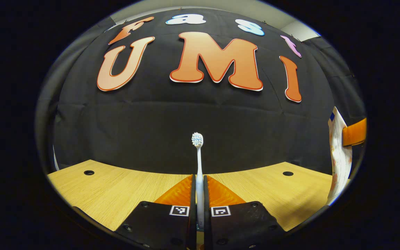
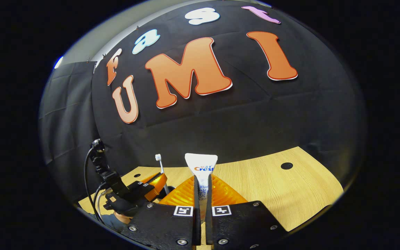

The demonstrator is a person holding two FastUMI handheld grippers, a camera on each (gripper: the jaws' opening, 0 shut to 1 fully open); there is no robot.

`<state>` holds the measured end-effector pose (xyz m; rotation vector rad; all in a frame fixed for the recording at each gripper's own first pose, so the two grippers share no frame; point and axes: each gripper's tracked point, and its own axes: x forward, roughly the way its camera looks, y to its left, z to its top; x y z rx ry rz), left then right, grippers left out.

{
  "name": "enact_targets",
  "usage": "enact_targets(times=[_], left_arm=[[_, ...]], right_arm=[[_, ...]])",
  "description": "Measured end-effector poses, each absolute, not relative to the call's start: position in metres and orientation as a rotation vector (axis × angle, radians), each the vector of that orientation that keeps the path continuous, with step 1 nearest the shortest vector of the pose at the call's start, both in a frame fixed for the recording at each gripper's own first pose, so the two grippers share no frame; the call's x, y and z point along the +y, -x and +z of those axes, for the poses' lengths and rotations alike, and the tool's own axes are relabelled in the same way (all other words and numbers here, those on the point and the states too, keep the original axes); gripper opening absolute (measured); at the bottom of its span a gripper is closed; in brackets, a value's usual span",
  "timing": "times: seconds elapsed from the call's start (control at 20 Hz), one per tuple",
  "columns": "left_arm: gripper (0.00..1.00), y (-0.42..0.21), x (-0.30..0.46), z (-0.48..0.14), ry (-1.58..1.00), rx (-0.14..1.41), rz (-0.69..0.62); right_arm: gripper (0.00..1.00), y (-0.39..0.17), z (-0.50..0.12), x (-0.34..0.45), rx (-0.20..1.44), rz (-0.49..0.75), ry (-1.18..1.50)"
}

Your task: Put the toothbrush and toothpaste on the desktop into the cup, then pick up the cup and place it on the coaster on the desktop.

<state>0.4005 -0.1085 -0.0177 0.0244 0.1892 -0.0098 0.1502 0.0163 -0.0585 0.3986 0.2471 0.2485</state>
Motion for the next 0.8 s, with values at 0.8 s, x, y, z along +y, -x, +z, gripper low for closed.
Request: enact_targets(times=[0.8], left_arm=[[0.47, -0.362, -0.098, -0.028, -0.012, 0.341, -0.055]], right_arm=[[0.06, -0.176, -0.029, 0.041, 0.178, 0.268, -0.381]])
